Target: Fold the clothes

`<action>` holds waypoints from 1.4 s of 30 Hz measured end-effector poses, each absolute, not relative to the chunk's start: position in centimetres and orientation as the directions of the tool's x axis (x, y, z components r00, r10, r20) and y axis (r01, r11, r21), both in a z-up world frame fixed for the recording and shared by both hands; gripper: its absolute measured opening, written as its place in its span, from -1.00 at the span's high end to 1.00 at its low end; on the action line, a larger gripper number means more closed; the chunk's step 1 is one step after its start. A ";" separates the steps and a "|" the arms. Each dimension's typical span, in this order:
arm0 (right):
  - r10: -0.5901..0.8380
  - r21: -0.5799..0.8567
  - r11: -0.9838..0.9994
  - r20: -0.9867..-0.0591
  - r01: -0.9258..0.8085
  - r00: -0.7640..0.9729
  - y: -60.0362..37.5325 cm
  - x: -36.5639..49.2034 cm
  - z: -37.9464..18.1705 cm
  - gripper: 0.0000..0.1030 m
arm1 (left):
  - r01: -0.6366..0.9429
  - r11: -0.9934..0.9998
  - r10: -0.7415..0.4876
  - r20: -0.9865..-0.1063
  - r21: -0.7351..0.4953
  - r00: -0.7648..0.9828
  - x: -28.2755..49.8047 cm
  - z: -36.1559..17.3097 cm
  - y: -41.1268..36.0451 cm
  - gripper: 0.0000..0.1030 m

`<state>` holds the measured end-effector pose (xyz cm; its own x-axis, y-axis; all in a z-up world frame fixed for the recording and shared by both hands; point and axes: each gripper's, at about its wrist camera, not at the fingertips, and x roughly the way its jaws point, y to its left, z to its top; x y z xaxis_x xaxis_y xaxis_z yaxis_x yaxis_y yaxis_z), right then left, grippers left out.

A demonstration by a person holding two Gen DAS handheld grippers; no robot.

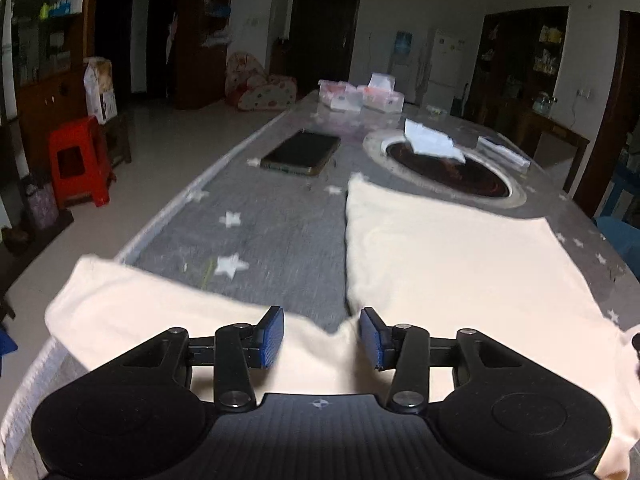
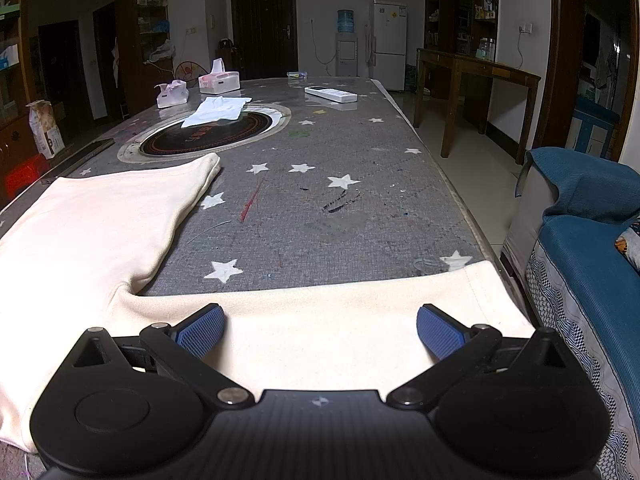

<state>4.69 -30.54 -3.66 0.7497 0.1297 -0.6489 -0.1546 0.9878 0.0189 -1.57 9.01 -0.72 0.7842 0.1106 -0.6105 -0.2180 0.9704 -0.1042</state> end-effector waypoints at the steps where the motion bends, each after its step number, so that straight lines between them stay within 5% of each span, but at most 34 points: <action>1: 0.130 0.019 0.988 -0.649 -0.155 0.750 -30.5 4.7 -3.7 -1.00 | -0.212 0.972 0.108 -0.605 -0.103 0.789 -1.3 -0.6 8.9 0.15; 8: 0.130 0.020 0.988 -0.649 -0.155 0.750 -30.5 4.7 -3.7 -1.00 | -0.181 0.982 0.114 -0.608 -0.051 0.786 0.4 -1.2 7.9 0.33; 17: 0.131 0.021 0.988 -0.649 -0.155 0.750 -30.6 4.6 -3.7 -1.00 | -0.191 0.982 0.158 -0.592 0.007 0.791 -0.2 -1.4 7.9 0.30; 28: 0.131 0.020 0.988 -0.649 -0.156 0.750 -30.7 4.6 -3.7 -1.00 | 0.155 0.987 -0.106 -0.595 0.032 0.797 -4.6 -1.6 1.9 0.24; 42: 0.127 -0.001 0.986 -0.643 -0.166 0.756 -30.0 4.3 -3.3 -1.00 | 0.205 0.975 -0.123 -0.553 0.089 0.824 -5.7 -0.9 0.3 0.05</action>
